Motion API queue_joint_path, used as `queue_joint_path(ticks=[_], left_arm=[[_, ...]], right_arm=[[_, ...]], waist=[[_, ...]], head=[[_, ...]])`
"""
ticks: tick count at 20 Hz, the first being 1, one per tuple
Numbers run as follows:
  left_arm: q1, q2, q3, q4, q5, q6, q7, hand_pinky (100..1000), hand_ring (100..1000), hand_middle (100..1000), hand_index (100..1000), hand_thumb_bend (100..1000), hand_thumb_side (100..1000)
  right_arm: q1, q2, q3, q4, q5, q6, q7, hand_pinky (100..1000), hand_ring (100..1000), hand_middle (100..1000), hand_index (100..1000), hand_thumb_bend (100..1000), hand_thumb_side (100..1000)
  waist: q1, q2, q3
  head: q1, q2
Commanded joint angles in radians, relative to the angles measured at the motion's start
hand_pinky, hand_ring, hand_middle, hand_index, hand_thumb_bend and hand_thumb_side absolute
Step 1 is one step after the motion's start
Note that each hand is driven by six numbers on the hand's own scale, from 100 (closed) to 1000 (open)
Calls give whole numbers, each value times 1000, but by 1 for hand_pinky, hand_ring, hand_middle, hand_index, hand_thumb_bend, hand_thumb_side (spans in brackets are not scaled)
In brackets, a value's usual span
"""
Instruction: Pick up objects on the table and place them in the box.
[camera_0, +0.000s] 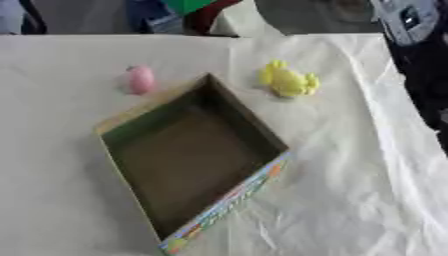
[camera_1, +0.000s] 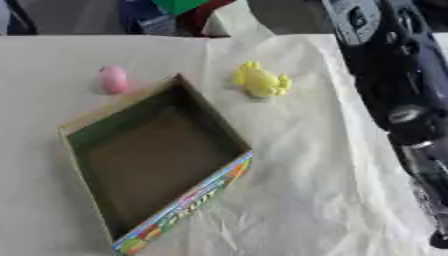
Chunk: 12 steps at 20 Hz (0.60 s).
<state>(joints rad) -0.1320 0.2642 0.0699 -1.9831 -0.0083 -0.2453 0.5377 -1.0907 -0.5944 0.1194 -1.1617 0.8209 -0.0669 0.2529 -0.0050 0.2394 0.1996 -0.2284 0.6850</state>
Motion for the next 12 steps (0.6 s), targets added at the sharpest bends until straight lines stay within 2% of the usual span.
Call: queue_joint_path(ticks=[1,8,11,12], left_arm=[[-5,25,-2,-17,3,-1,-6,497,619,640,733,100,959],[-7,25,-6,-17,6,0,-11,496,619,640,733,100,960],[-7,25,-7,-17,6,1,-12,496,619,640,733,100,960],[-7,25,-7,-17,6,1,-12,496,619,640,733,100,960]], right_arm=[[-49,6,6,102,40,-24,20,718,781,730,886,100,209],[-87,36,13,288,80,-67,59,729,797,751,905,100,234],[-94,38,12,336,89,-90,93,735,804,759,912,100,287],[-95,36,12,346,90,-97,103,739,810,766,918,100,345]], waist=[[1,-23,2],[2,-21,3],[2,-19,3],[1,-18,3]], head=[[-4,0],[-6,-6],[-9,-4],[-9,-3]])
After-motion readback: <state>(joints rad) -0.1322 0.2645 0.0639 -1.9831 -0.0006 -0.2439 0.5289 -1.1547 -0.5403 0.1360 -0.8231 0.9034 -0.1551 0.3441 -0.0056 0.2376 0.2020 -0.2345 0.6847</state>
